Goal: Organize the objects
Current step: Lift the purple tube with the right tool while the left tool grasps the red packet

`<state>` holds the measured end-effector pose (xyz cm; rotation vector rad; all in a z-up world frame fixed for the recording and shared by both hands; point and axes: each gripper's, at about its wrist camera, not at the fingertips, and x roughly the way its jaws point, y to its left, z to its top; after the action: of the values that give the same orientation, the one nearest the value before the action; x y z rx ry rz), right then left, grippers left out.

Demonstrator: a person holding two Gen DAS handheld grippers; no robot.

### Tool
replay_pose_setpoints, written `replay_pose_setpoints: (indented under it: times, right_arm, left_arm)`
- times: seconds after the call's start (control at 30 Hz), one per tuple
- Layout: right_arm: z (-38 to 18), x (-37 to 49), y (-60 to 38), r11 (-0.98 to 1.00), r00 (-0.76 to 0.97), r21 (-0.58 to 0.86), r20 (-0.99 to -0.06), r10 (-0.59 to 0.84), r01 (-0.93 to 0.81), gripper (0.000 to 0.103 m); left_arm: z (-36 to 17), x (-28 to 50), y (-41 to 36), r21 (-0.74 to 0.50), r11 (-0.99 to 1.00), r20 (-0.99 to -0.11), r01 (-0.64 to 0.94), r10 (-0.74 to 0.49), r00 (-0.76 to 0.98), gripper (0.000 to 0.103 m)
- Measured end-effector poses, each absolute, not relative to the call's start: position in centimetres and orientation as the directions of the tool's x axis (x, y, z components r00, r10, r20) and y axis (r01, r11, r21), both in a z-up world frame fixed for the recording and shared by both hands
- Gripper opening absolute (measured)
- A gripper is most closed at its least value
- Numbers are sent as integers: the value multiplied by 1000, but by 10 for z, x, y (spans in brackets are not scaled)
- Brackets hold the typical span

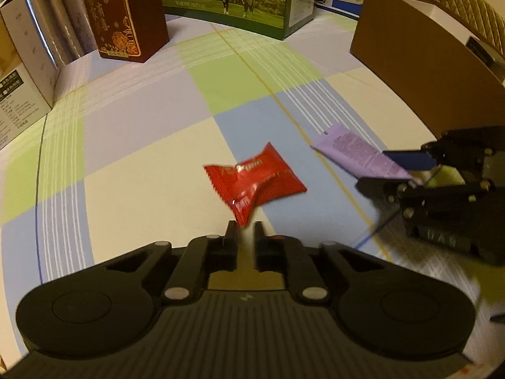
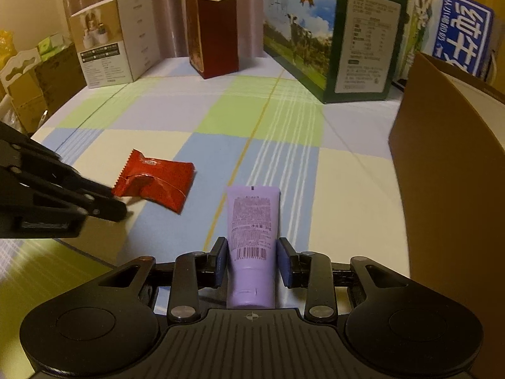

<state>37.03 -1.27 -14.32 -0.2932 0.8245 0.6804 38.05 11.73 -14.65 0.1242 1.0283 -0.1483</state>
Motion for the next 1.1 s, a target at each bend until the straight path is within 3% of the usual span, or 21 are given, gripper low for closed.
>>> replay_pose_setpoints:
  times: [0.07,0.13,0.33,0.5,0.6,0.7,0.77,1.1]
  right_arm:
    - [-143,372,-16,765,491,15,-758,428,-644,31]
    - [-142,373,-19,773,490,25,-760,426,-634,31]
    - [-141,377,-24,773,484,35,-762,431,-633,31]
    - [-141,379,-26,775,480,46,-762,435,-631,31]
    - [-141,380,-26,772,475,49,-763,438,-634,33]
    - [-141,380,-24,774,482,41,-761,434,-632,36]
    - [-142,380,-22,774,491,27,-759,428,-633,36]
    - [-142,365,-23,750,479,-6,-773,417,-662,31]
  left_arm:
    - [-142,376,118,68,977,-843,201,-52,535,32]
    - [-138,377,118,115,968,-831,223,-29,556,42]
    - [-131,387,106,234,897,-786,375,-52,615,61]
    - [-141,395,89,301,819,-792,489,-71,606,61]
    - [-150,403,86,295,806,-815,513,-68,575,57]
    - [-153,406,87,248,822,-831,513,-92,549,36]
    - [-153,407,88,202,849,-841,487,-105,531,26]
    - [-150,390,100,22,982,-876,186,-71,477,23]
